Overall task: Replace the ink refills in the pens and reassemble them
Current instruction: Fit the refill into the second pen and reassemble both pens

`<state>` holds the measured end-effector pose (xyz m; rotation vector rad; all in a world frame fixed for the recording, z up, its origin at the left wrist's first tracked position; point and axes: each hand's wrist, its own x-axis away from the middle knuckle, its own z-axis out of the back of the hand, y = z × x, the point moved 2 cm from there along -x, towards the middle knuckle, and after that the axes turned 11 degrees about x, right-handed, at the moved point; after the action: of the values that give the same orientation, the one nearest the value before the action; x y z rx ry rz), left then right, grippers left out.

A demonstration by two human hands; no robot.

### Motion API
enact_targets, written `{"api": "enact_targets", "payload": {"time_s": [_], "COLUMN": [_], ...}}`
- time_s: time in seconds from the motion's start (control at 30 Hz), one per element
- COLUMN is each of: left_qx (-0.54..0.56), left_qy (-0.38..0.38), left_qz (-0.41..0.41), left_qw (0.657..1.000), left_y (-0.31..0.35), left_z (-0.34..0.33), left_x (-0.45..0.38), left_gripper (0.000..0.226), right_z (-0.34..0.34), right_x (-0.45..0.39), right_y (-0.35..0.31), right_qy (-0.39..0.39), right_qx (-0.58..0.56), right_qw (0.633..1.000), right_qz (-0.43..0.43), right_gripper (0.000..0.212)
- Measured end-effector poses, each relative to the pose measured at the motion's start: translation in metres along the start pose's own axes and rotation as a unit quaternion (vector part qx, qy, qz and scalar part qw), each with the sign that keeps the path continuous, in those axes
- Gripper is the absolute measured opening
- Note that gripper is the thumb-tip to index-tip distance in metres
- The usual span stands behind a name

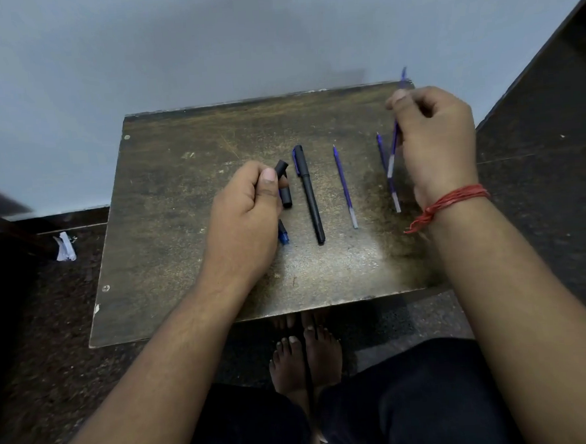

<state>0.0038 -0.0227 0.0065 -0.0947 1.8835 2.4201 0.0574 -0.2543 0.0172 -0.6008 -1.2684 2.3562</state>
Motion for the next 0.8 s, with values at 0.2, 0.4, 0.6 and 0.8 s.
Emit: {"api": "enact_targets", "payload": {"time_s": [0.2,0.4,0.6,0.8], "left_qx": [0.004,0.026,0.023,0.022], "left_qy": [0.002,0.002,0.002,0.005], "left_qz": [-0.002,0.001,0.003,0.004], "left_qw": [1.0,1.0,1.0,1.0], "left_y": [0.001,0.0,0.0,0.002], "left_z": [0.001,0.001,0.0,0.0], "left_x": [0.0,0.001,0.0,0.001], "left_gripper": [0.034,0.033,0.033,0.033], "right_z": [0.01,0.007,0.009,0.009], "right_x": [-0.005,0.0,0.002,0.002], "right_y": [0.019,0.016,0.012,0.011], "right_qy": [-0.053,-0.11,-0.123,-0.127], "right_qx": [0.252,0.355,0.354,0.348], "right_qw": [0.966,0.928,0.927,0.929], "right_qz": [0.014,0.019,0.018,0.014], "right_gripper": [0.017,0.015,0.014,0.013]}}
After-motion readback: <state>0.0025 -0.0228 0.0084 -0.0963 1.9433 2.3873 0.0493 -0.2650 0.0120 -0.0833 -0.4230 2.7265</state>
